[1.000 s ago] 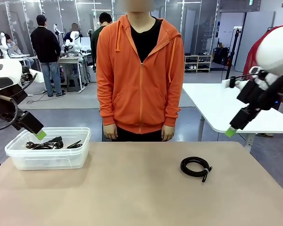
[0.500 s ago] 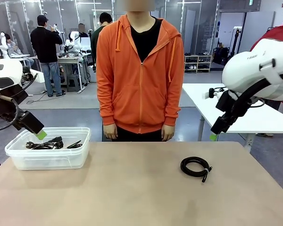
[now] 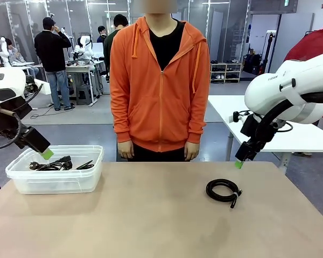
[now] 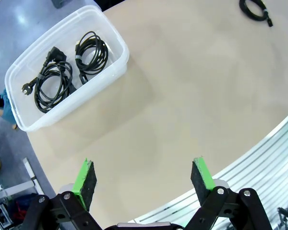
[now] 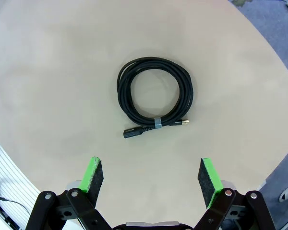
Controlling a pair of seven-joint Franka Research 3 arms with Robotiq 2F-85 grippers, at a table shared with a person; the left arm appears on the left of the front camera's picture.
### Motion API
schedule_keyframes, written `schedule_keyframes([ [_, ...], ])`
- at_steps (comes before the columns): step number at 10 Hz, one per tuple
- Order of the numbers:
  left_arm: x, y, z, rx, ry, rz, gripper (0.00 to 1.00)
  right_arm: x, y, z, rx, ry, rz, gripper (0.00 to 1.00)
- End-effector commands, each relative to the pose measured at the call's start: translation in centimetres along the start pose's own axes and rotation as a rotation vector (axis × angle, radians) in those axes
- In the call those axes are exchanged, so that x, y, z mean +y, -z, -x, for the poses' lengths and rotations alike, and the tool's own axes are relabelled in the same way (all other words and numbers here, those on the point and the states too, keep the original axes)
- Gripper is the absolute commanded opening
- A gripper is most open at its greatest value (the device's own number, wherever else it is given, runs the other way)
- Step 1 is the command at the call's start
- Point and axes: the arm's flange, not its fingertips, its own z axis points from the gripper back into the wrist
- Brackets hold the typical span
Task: Organize and store the cables.
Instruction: Place the USB Extension Cable into the Organizing box.
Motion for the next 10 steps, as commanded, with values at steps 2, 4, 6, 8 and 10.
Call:
schedule_keyframes([
  [2, 0.0, -0.1, 0.1, 0.004, -0.001, 0.000, 1.00, 0.1, -0.1, 0.0, -0.001, -0.004, -0.001, 1.00],
  [4, 0.0, -0.1, 0.1, 0.004, -0.001, 0.000, 1.00, 0.1, -0.1, 0.0, -0.001, -0.004, -0.001, 1.00],
  [6, 0.0, -0.1, 0.1, 0.004, -0.001, 0.000, 1.00, 0.1, 0.0, 0.0, 0.001, -0.002, 0.000, 1.00],
  [8, 0.0, -0.1, 0.1, 0.004, -0.001, 0.000, 1.00, 0.5, 2.6, -0.3, 0.040, -0.426, -0.039, 1.00],
  [10, 0.0, -0.1, 0.1, 0.004, -0.001, 0.000, 1.00, 1.3, 3.0, 0.8, -0.001, -0.843, -0.006, 1.00],
])
